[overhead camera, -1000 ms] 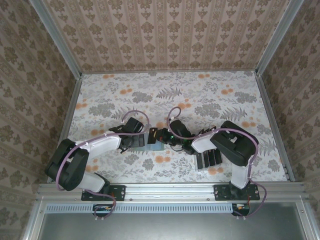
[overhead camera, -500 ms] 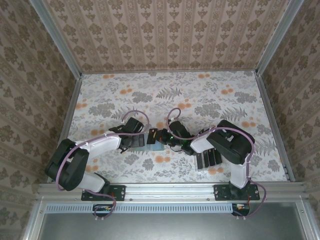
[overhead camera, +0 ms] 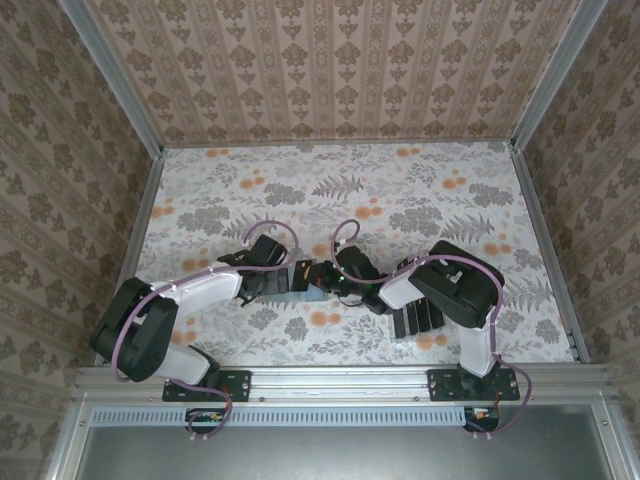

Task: Put the credit cards into the card holder

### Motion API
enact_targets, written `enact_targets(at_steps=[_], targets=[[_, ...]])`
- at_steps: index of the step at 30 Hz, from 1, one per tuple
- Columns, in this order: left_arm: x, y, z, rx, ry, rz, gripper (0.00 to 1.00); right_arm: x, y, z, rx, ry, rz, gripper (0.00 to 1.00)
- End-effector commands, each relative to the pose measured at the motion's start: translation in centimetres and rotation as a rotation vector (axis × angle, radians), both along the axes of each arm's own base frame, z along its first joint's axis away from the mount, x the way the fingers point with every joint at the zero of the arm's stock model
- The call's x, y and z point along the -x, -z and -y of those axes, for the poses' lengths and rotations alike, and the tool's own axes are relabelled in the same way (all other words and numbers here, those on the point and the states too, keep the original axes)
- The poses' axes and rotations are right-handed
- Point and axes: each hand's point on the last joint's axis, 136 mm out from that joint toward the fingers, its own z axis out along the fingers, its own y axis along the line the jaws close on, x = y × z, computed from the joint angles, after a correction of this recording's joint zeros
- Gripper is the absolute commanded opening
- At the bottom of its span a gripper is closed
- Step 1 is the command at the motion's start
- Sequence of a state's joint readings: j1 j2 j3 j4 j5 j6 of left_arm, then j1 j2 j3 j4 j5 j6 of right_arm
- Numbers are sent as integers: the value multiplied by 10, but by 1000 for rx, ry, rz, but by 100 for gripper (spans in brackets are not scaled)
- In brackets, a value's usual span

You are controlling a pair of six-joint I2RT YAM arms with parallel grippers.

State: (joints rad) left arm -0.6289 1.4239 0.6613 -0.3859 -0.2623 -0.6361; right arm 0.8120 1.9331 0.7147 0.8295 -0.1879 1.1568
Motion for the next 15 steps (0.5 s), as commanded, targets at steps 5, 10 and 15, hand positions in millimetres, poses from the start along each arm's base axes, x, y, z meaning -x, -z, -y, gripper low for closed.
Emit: enact_targets(at_steps=[5,10,15], targets=[[16,12,-17,-64,-18,-52,100,9,10,5,4,11,-22,0],[16,12,-17,-66,-17,-53,100,13,13,3,-6,0,-39,0],[16,11,-17,-65,-19,-51,100,15,15,2,-17,-3,-54,0]])
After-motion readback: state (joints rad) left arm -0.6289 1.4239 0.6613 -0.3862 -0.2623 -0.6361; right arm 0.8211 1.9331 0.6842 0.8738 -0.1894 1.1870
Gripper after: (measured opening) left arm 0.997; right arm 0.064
